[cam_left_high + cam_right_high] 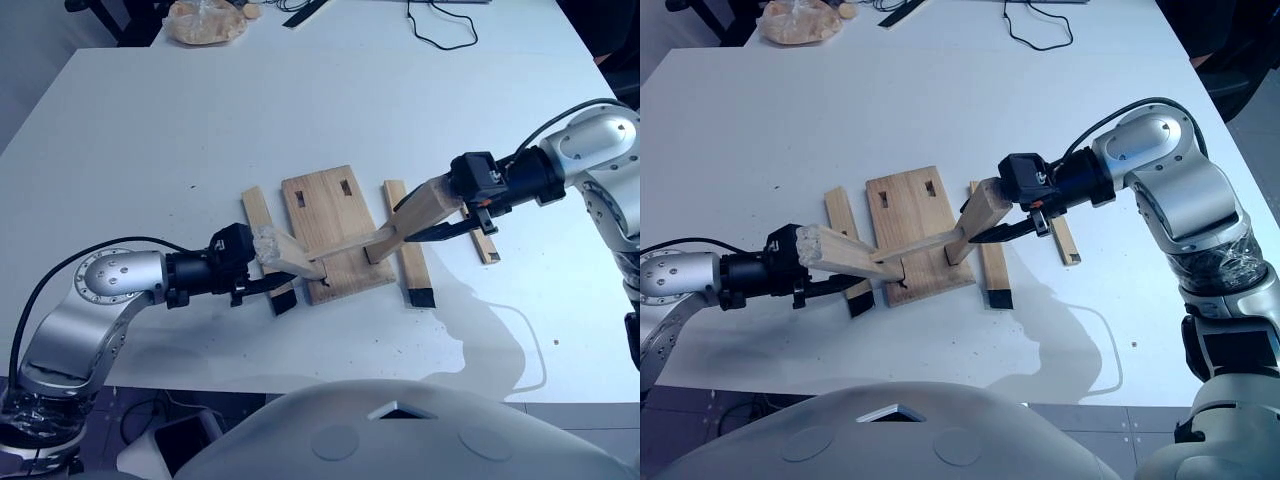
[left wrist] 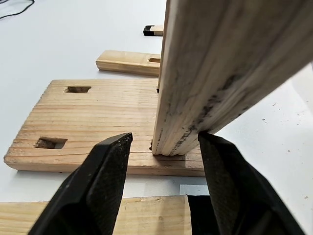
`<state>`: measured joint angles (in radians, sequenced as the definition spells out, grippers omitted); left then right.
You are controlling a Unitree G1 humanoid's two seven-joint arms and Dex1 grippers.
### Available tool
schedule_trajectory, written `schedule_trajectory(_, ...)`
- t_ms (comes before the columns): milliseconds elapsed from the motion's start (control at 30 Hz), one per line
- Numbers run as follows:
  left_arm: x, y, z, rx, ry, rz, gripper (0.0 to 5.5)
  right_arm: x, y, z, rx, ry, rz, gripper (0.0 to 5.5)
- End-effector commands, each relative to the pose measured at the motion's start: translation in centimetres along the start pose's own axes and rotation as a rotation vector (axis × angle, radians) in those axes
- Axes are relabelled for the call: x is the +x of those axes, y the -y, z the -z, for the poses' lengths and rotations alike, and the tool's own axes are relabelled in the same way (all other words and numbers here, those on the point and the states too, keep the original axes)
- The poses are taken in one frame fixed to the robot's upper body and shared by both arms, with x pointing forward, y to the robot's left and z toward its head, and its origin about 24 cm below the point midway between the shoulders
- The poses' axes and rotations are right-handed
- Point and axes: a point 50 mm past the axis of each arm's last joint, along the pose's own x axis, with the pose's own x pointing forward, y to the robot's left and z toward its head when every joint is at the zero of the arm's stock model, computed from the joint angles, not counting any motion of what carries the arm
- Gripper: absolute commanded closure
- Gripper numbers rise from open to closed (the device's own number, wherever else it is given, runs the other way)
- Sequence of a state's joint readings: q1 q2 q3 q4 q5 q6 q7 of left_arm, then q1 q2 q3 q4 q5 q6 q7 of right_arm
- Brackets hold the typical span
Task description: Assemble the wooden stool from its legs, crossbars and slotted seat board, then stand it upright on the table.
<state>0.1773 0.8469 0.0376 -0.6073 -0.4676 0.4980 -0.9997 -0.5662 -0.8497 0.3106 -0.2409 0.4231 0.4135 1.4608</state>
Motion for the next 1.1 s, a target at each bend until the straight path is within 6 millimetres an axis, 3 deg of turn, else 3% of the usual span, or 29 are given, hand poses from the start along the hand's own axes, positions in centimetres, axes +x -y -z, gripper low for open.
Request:
schedule_trajectory(33, 3.8, 0.9, -2.9, 0.045, 0.216, 0.13, 2.99, 6.6, -1.8, 1.5, 0.059, 0.071, -0.219, 3.5)
schedule_trajectory(167, 4.6, 0.4, -3.0, 0.037, 0.227, 0.129, 2.99, 7.3, -2.1, 2.0, 0.082, 0.073, -0.236, 3.5)
schedule_trajectory(333, 3.7, -1.0, -1.8, 0.022, 0.164, 0.03, 2.99, 6.5, -1.5, 2.6, 0.114, 0.059, -0.158, 3.5)
schedule_trajectory(467, 2.7, -2.9, 0.1, 0.098, -0.004, -0.071, 2.42, 5.1, -0.9, 3.1, 0.124, 0.033, -0.072, 3.5)
schedule_trajectory(500, 2.4, -3.2, 0.3, 0.103, -0.016, -0.08, 2.26, 4.7, -0.7, 3.1, 0.121, 0.029, -0.053, 3.13)
schedule_trajectory(667, 1.6, -4.4, 1.9, 0.151, -0.084, -0.133, 1.55, 2.4, 0.8, 2.7, 0.102, 0.025, 0.054, 2.39)
schedule_trajectory(767, 1.3, -4.6, 3.0, 0.172, -0.113, -0.167, 1.08, 1.1, 0.7, 2.9, 0.1, 0.003, 0.068, 2.35)
schedule_trajectory(900, 1.1, -3.6, 4.0, 0.15, -0.121, -0.149, 1.04, -0.3, 0.8, 4.4, 0.103, -0.07, 0.133, 2.35)
schedule_trajectory(1000, 1.0, -2.4, 4.8, 0.133, -0.134, -0.117, 1.04, -0.3, 1.1, 6.2, 0.109, -0.121, 0.201, 2.35)
schedule_trajectory(1100, 0.7, -2.0, 5.7, 0.132, -0.17, -0.11, 1.04, 0.5, 1.0, 6.7, 0.117, -0.092, 0.23, 2.35)
